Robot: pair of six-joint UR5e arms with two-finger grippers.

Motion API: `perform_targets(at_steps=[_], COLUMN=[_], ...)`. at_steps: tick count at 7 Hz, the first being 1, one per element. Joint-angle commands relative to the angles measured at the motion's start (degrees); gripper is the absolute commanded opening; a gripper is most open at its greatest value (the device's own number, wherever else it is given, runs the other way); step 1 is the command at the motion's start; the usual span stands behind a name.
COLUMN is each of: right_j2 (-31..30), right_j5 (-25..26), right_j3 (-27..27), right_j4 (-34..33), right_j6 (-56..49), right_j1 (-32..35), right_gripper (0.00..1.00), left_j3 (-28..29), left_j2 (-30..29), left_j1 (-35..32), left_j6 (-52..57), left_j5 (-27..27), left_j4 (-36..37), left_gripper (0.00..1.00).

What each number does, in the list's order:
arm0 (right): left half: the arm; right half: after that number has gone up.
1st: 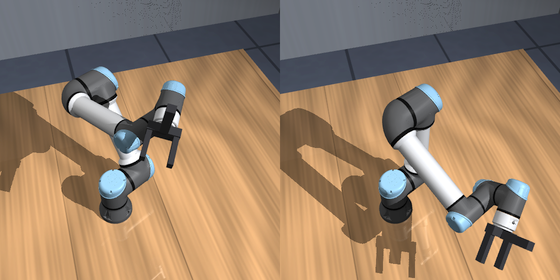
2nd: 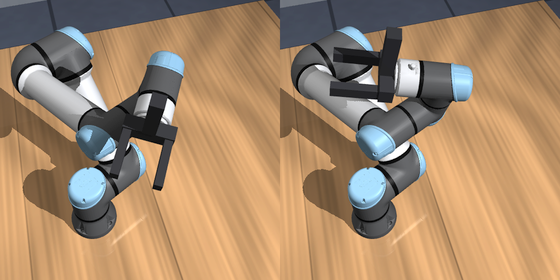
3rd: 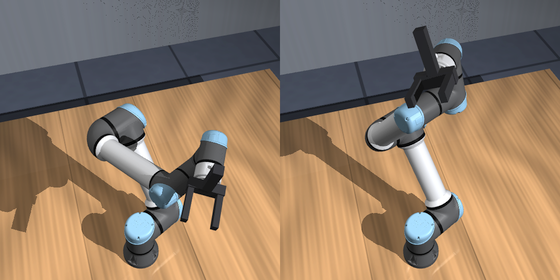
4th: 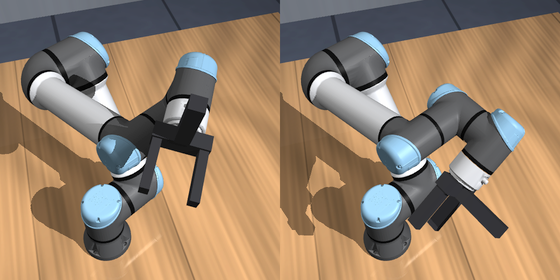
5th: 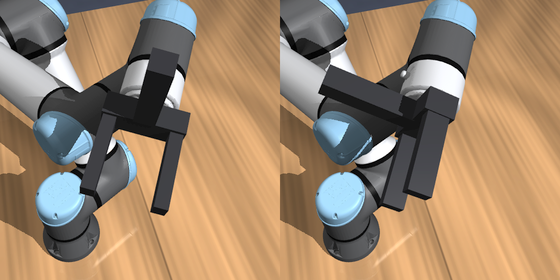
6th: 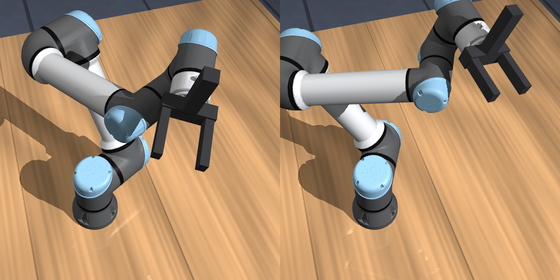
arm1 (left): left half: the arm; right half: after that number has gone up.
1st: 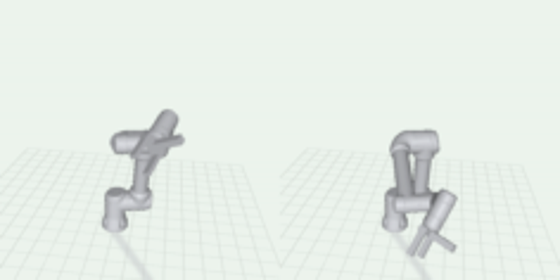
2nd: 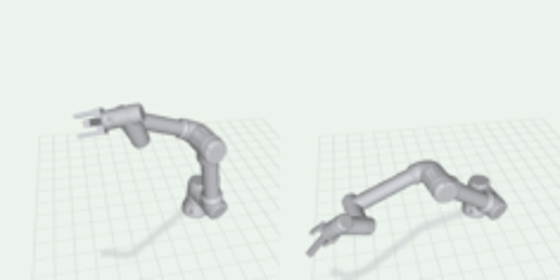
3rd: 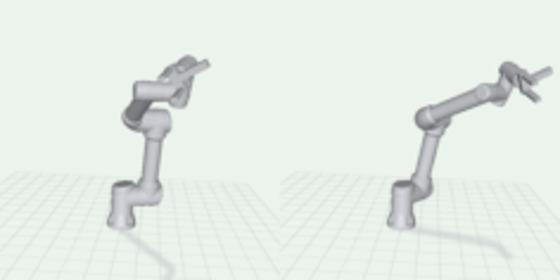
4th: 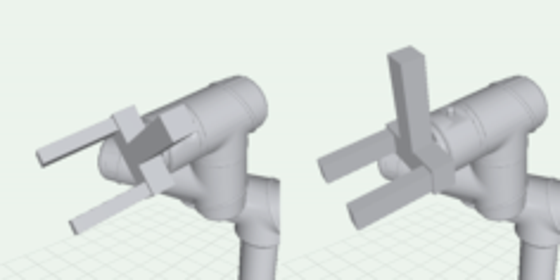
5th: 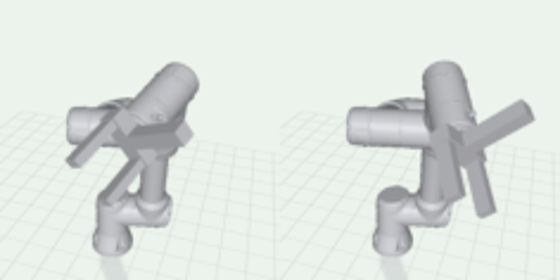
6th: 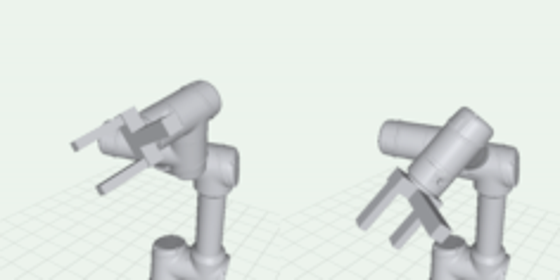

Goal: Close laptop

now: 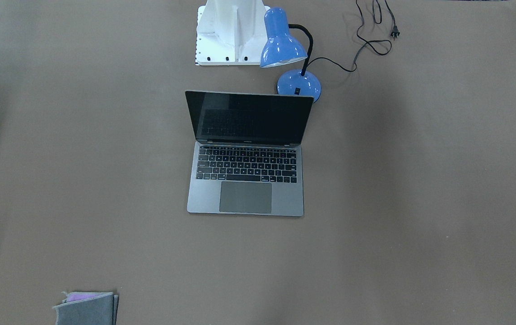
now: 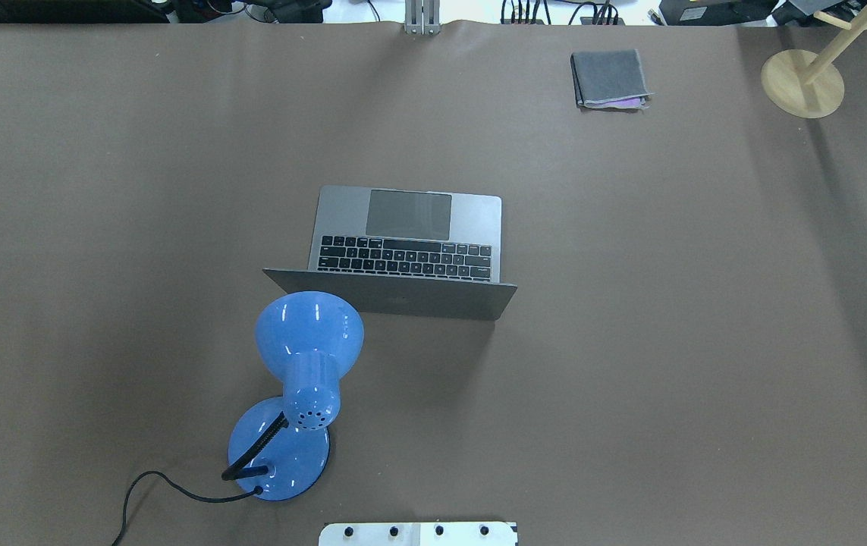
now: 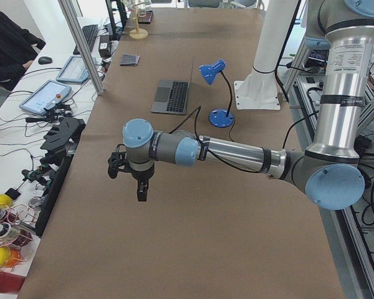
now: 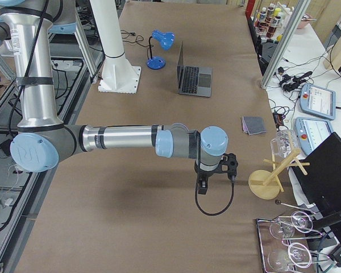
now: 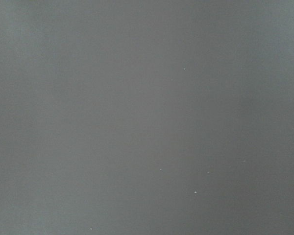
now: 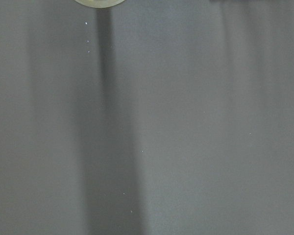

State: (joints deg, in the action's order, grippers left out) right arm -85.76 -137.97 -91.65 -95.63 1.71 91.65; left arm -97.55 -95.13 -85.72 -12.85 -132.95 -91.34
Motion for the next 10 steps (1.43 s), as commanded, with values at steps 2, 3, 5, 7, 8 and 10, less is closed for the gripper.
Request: perform_targets(at_steps=[2,3,5,7,8,10], right_j2=[6.46,9.18,13.06,13.25,13.25,12.29], right_j5=[-2.9,-4.05,-5.73,-5.91,-5.82,-5.91], right_j3=[-0.01,-0.62,-5.87,-14.04,-16.77,-21.35], right_j4=[0.27,0.27,0.44,0.44,0.44,0.44], right_j6=[2.59,4.34,23.32,39.52,44.65,46.45], right_j1=[-4.97,-8.39,-16.55,-25.61,-28.52,-33.97], right_gripper=[1.0,1.0,0.94,0.76,0.49,0.0], left_j3=[-1.85,-2.11,-2.29,-2.38,-2.9,-2.65], left_j2=[-5.22,-6.55,-13.72,-15.35,-14.65,-11.93], left_j1=[3.54,4.07,12.1,19.86,22.33,25.76], left_j6=[-4.11,-6.55,-23.36,-34.99,-44.27,-47.44], left_j5=[-0.11,-0.37,-8.95,-8.99,-8.47,-8.29], left_j4=[-2.7,-3.05,-2.88,-8.38,-12.24,-20.77], left_gripper=[0.98,0.98,0.97,0.74,0.2,0.0])
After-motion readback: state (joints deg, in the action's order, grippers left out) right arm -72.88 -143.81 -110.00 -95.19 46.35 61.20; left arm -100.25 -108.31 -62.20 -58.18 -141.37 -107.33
